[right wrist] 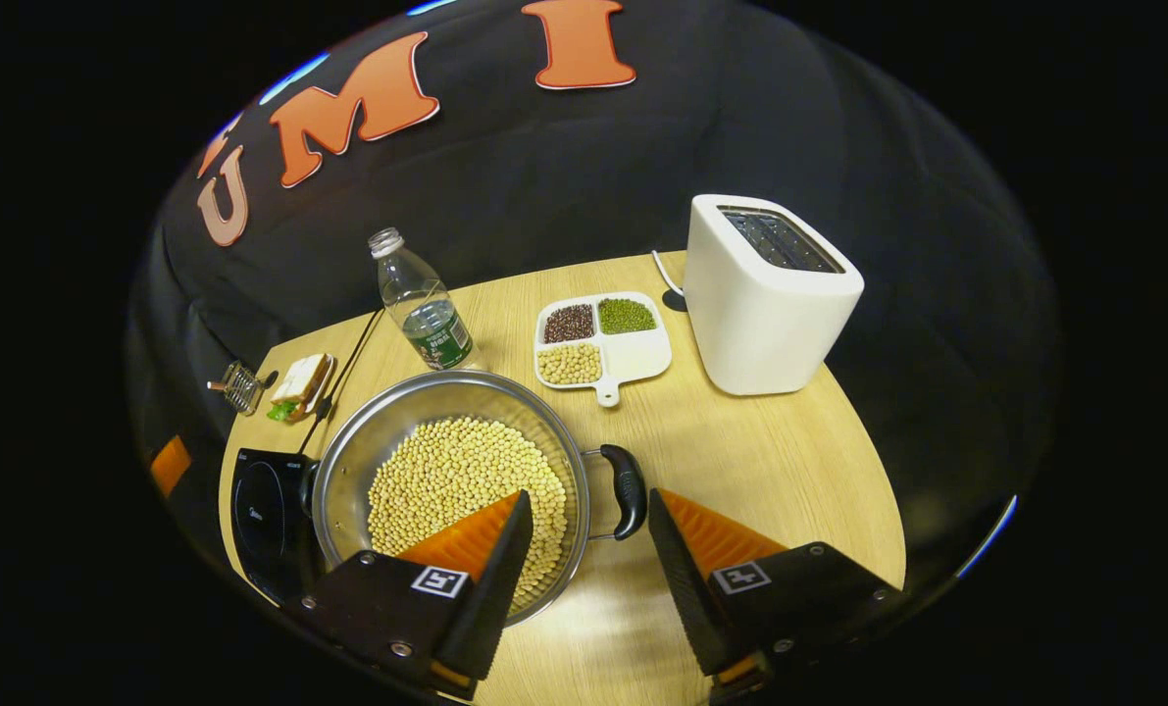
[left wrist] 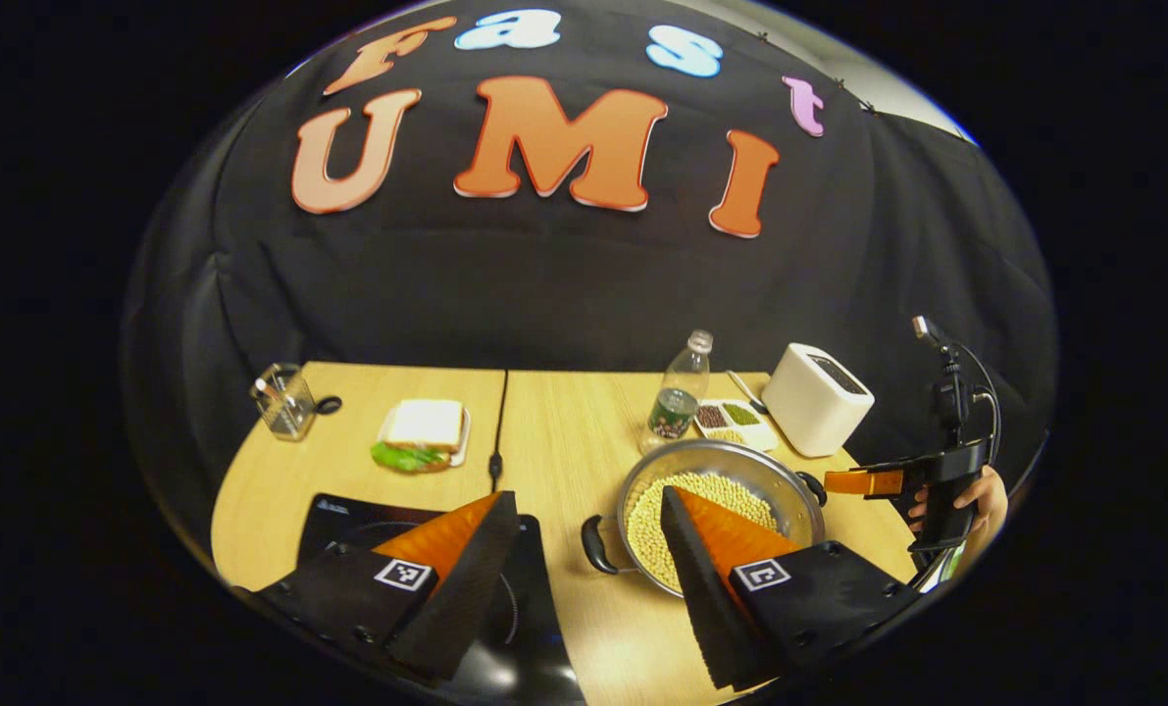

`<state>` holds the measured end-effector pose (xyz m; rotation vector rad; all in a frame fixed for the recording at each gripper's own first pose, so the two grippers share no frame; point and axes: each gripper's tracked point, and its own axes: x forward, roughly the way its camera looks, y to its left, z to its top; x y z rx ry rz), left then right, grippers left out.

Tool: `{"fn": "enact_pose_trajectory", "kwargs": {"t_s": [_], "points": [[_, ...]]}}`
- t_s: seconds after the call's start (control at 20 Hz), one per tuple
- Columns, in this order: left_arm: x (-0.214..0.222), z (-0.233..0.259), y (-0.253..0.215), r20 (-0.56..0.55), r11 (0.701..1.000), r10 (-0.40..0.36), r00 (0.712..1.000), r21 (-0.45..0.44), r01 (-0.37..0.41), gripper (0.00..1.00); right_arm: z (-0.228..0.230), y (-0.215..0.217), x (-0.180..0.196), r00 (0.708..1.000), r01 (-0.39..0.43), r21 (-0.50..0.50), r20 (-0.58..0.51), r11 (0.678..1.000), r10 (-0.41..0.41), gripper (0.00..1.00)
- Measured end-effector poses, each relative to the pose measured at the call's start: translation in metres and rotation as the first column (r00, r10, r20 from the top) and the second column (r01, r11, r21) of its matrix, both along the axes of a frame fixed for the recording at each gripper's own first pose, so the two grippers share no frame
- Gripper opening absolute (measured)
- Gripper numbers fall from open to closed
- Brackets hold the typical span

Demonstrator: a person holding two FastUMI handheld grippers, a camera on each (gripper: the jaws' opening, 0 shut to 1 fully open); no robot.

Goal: First push the handle of the pot to place it horizontally, then grasp the pot with both hands and set it on the induction cooktop.

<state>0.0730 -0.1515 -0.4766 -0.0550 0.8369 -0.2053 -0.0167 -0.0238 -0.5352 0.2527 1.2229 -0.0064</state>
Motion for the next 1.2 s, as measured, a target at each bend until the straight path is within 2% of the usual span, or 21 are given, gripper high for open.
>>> {"fn": "enact_pose_trajectory", "kwargs": {"t_s": [0.1,0.25,0.45,0.7,0.9,1.05,1.1,1.2], "points": [[0.001,-0.034,-0.019,-0.066,1.0,-0.021,0.998,-0.024,0.02,0.96,-0.006,0.006,0.001,1.0,-0.008,0.012,-0.007,1.0,0.008,0.8],[-0.002,-0.081,-0.029,-0.145,0.999,-0.041,0.989,-0.004,0.041,0.96,-0.017,0.011,-0.001,0.999,-0.029,0.007,-0.023,1.0,0.029,0.84],[-0.001,-0.114,-0.042,-0.214,1.0,-0.024,0.977,-0.005,0.024,0.96,-0.031,0.008,0.0,0.998,-0.044,-0.019,-0.046,0.999,0.043,0.85],[0.002,-0.153,-0.041,-0.251,0.999,0.023,0.968,0.048,-0.012,0.99,-0.053,0.003,0.0,0.995,-0.06,-0.07,-0.081,0.996,0.054,0.88],[0.001,-0.18,-0.041,-0.282,0.997,0.046,0.958,0.08,-0.024,0.94,-0.076,0.004,-0.004,0.99,-0.095,-0.082,-0.112,0.992,0.085,0.88],[0.001,-0.195,-0.033,-0.294,0.993,0.072,0.953,0.106,-0.042,0.87,-0.093,0.008,-0.009,0.988,-0.079,-0.068,-0.135,0.995,0.069,0.87],[0.003,-0.199,-0.034,-0.291,0.995,0.071,0.954,0.091,-0.047,0.82,-0.098,0.01,-0.01,0.987,-0.082,-0.065,-0.147,0.995,0.071,0.86],[0.005,-0.2,-0.036,-0.286,0.995,0.071,0.956,0.085,-0.048,0.8,-0.102,0.008,-0.011,0.984,-0.103,-0.083,-0.152,0.991,0.09,0.82]]}}
